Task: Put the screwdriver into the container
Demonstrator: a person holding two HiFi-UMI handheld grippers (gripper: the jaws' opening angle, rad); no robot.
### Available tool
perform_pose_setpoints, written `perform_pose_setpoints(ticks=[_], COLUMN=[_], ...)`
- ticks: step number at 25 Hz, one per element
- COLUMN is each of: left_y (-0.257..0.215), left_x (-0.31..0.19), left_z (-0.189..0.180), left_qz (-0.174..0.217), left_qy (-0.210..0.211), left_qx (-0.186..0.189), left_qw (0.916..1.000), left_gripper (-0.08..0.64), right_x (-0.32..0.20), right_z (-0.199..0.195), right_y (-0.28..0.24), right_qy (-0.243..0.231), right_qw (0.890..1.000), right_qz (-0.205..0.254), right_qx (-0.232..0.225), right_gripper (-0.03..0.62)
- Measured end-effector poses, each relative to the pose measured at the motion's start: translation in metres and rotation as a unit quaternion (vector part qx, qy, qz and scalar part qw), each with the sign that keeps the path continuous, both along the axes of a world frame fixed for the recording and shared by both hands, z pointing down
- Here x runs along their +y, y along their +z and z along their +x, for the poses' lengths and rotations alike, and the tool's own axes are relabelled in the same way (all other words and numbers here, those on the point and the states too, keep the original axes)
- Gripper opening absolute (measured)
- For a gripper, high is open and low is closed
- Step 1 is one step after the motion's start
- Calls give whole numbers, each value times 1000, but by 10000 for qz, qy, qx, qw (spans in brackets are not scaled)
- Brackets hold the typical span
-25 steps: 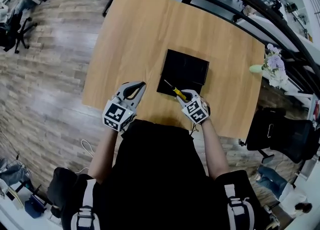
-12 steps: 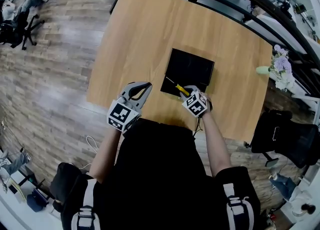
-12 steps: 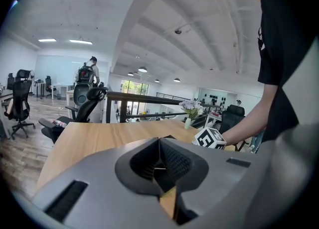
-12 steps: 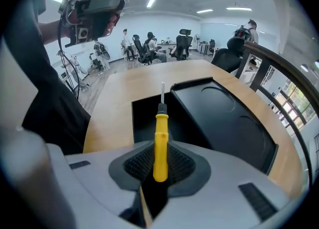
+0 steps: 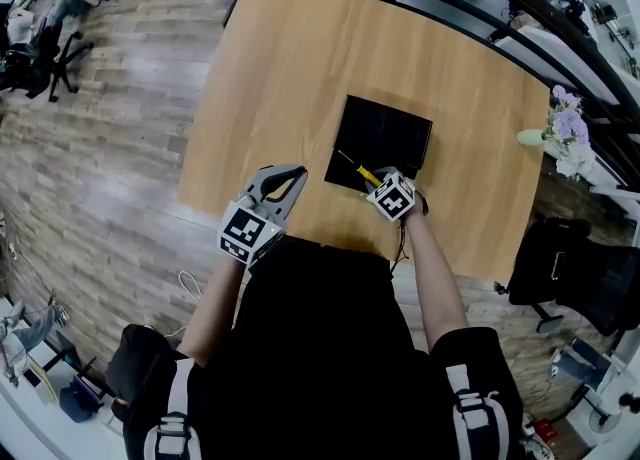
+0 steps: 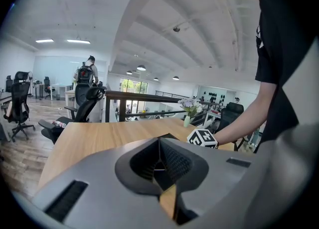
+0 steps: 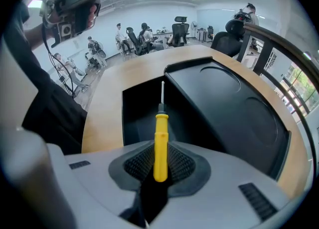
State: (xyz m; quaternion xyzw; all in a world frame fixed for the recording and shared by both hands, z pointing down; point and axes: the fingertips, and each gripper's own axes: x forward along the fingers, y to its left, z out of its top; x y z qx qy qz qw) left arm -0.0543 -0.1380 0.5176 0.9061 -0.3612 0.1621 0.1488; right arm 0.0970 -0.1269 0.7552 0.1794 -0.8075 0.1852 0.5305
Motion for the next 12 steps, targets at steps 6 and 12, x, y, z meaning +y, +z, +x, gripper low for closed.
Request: perform_pose_setpoints(ticks=[6, 12], left_y=[3, 4], left_x=[1, 2], left_z=[0, -1], left_qz=[-46, -50], left_qy=[20, 19], left_qx=[-47, -48], left_qw=[10000, 10000], left_gripper=[28, 28], right_x=[-4, -3], right_z=[-2, -3], right_y=[6, 14], right_qy=[-56, -35], right_qw=[9999, 9997], right_qz=[-101, -214], right_qx=[125, 148], right_gripper=[87, 87])
